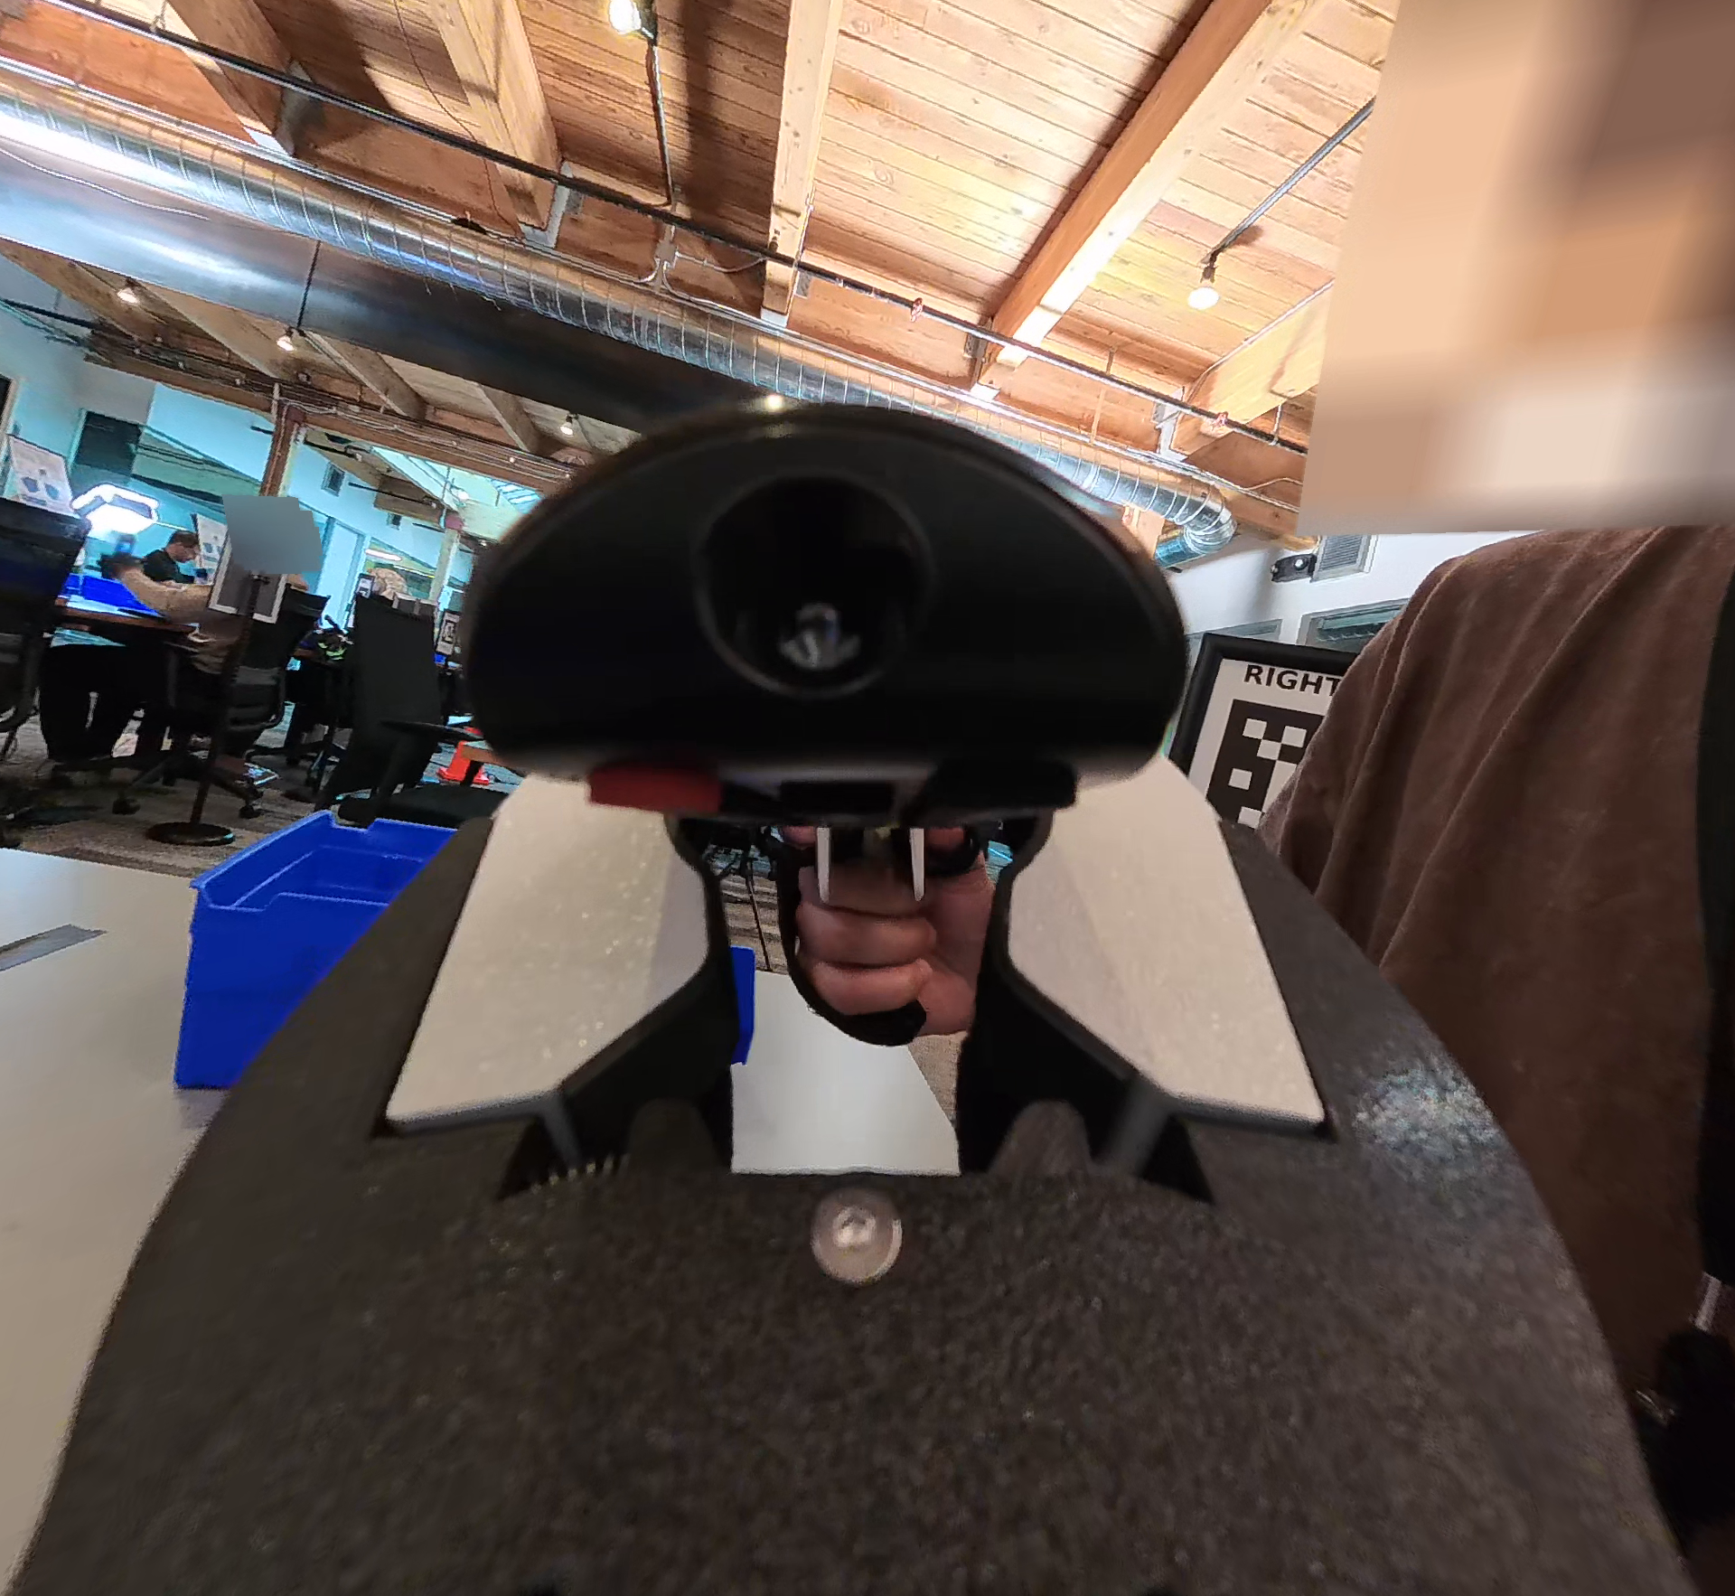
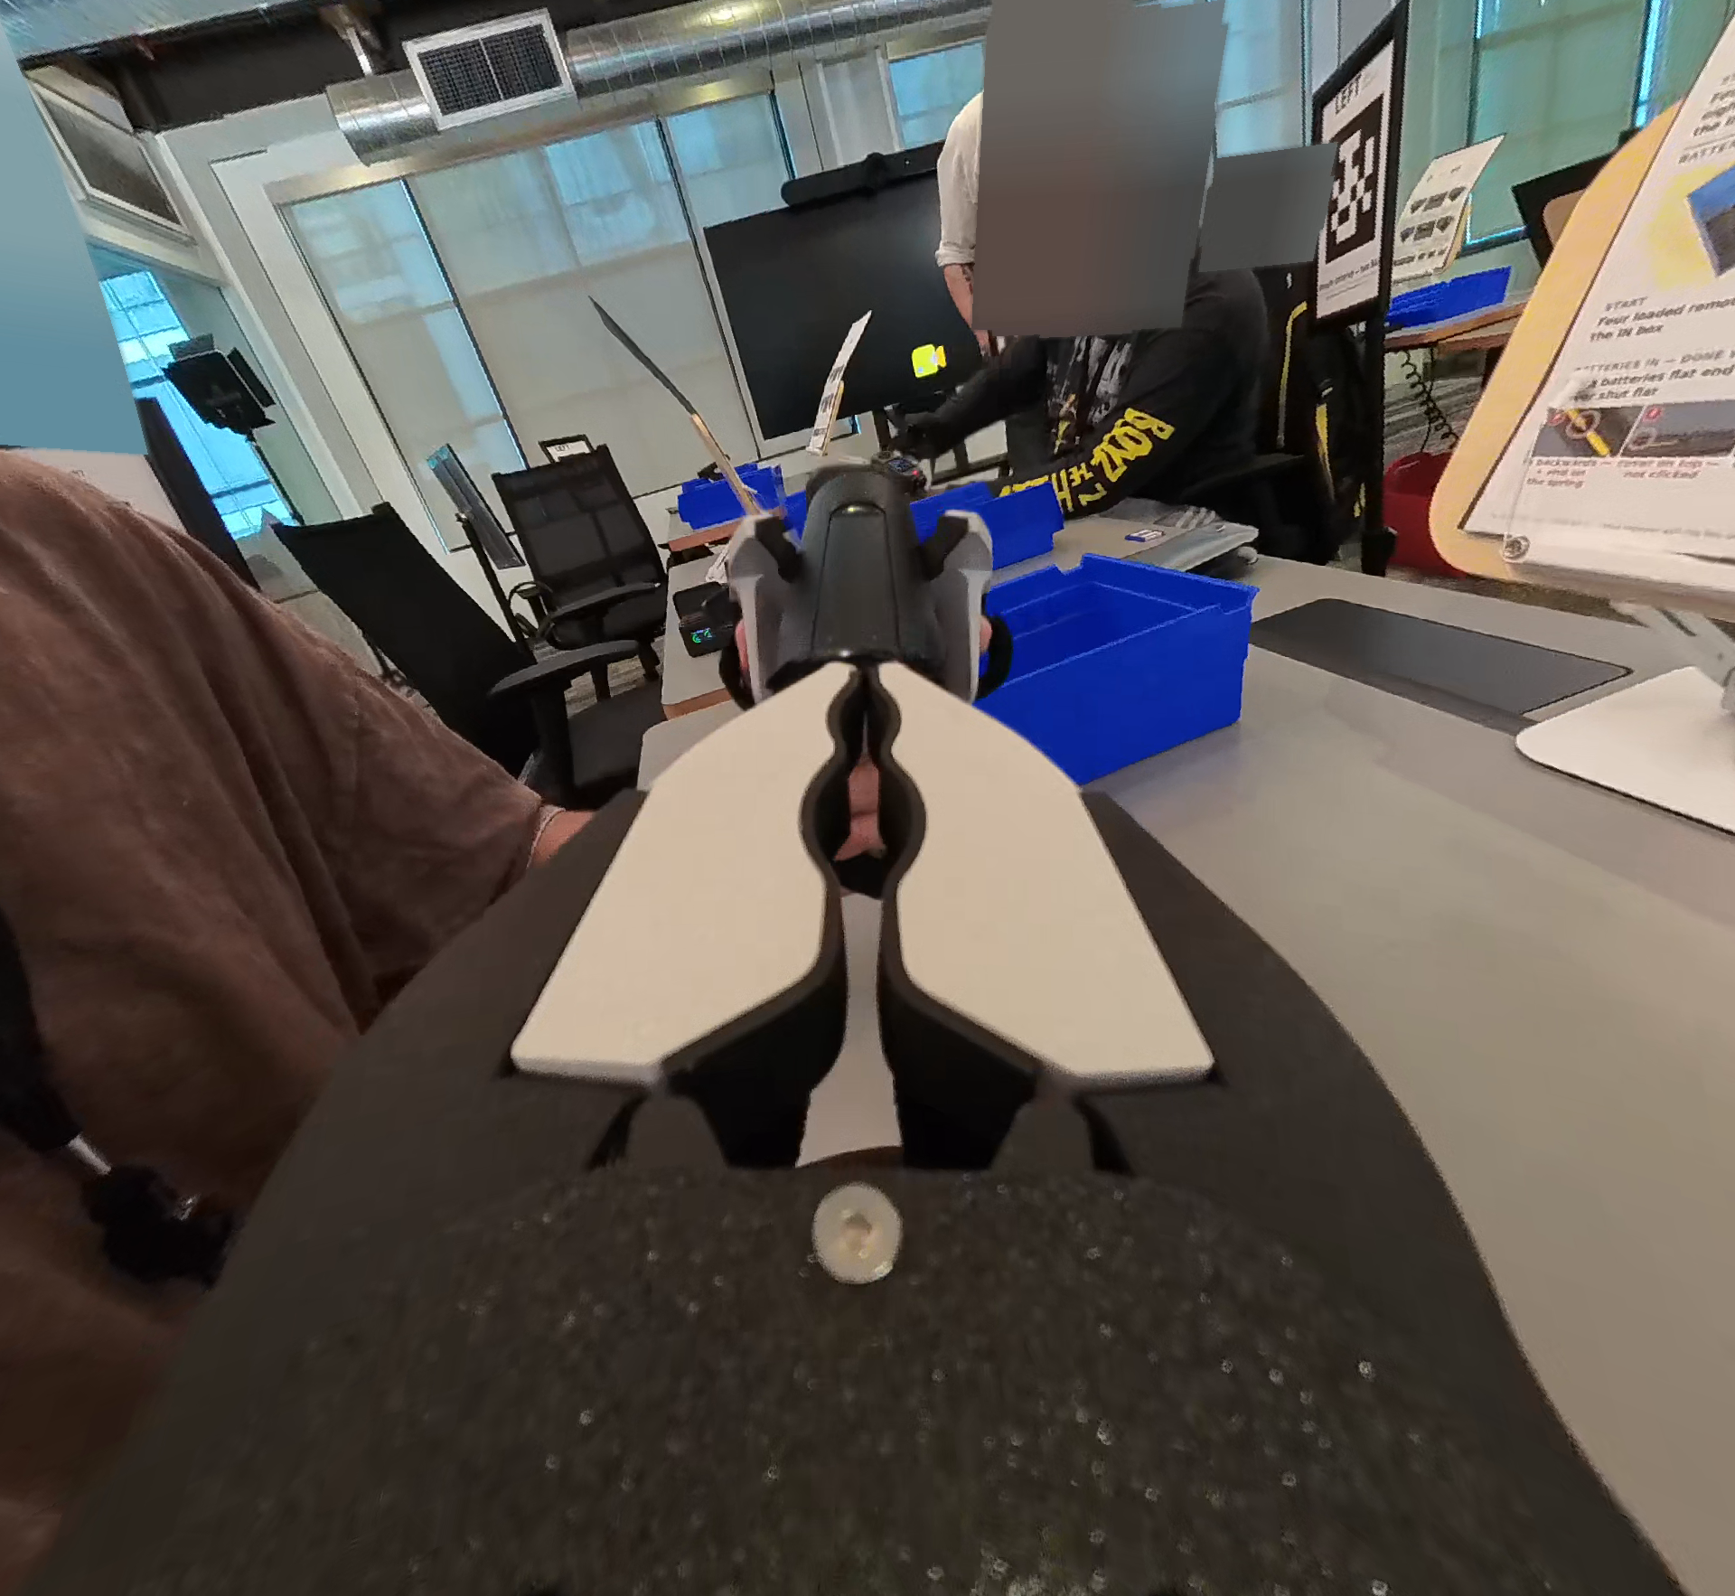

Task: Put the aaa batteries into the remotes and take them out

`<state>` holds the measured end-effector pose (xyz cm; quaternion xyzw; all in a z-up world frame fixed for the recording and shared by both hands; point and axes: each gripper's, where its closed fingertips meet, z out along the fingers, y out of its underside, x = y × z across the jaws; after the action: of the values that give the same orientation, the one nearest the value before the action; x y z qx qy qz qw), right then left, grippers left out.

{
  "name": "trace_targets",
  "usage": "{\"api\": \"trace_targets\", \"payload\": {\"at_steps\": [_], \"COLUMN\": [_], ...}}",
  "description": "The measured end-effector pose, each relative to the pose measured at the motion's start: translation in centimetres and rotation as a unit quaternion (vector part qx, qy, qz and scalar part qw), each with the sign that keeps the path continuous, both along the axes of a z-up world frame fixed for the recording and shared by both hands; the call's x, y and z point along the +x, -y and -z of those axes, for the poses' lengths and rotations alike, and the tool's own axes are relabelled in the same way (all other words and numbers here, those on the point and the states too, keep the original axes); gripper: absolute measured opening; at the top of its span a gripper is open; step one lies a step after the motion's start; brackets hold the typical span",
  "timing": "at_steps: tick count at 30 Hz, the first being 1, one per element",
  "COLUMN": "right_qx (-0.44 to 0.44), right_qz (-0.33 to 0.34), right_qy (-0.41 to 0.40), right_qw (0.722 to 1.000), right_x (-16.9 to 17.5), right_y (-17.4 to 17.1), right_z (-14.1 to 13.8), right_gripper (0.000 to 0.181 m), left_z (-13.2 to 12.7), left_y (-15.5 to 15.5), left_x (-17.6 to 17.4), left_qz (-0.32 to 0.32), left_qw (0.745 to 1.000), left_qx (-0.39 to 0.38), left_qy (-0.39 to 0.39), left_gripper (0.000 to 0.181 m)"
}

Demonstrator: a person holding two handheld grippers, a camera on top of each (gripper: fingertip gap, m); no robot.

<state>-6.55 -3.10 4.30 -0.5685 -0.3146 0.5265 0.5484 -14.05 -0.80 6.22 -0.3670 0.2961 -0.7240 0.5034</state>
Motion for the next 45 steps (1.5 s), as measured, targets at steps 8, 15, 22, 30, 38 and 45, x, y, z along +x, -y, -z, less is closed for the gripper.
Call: {"api": "trace_targets", "payload": {"at_steps": [8, 15, 22, 30, 38, 45], "right_qx": [-0.001, -0.001, -0.026, -0.030, 0.023, 0.025], "right_qz": [-0.020, 0.028, 0.034, 0.059, 0.061, 0.033], "right_qy": [0.011, 0.009, 0.075, -0.138, -0.206, -0.210], "right_qw": [1.000, 1.000, 0.996, 0.988, 0.976, 0.977], "right_x": [-2.6, 1.1, -2.9, -5.4, -5.3, -4.8], "right_y": [0.0, -0.6, 0.5, -0.9, -0.9, -0.9], "right_z": [-0.1, -0.4, 2.1, 1.0, -0.4, 0.0], "right_gripper": [0.000, 0.000, 0.075, 0.068, 0.063, 0.061], "left_z": [0.5, 0.5, 0.7, 1.0, 1.4, 2.1], "left_y": [1.0, 0.3, 0.3, 0.4, 1.4, 1.3], "left_x": [1.3, 0.5, 0.9, 1.4, 3.1, 3.7], "left_qz": [0.017, 0.006, 0.002, 0.008, 0.019, -0.004], "left_qw": [1.000, 1.000, 1.000, 1.000, 0.999, 0.998], "left_qx": [0.001, -0.006, -0.012, -0.030, -0.037, -0.018], "left_qy": [-0.012, -0.006, -0.004, 0.002, -0.001, -0.057], "left_gripper": [0.060, 0.060, 0.061, 0.061, 0.060, 0.061]}}
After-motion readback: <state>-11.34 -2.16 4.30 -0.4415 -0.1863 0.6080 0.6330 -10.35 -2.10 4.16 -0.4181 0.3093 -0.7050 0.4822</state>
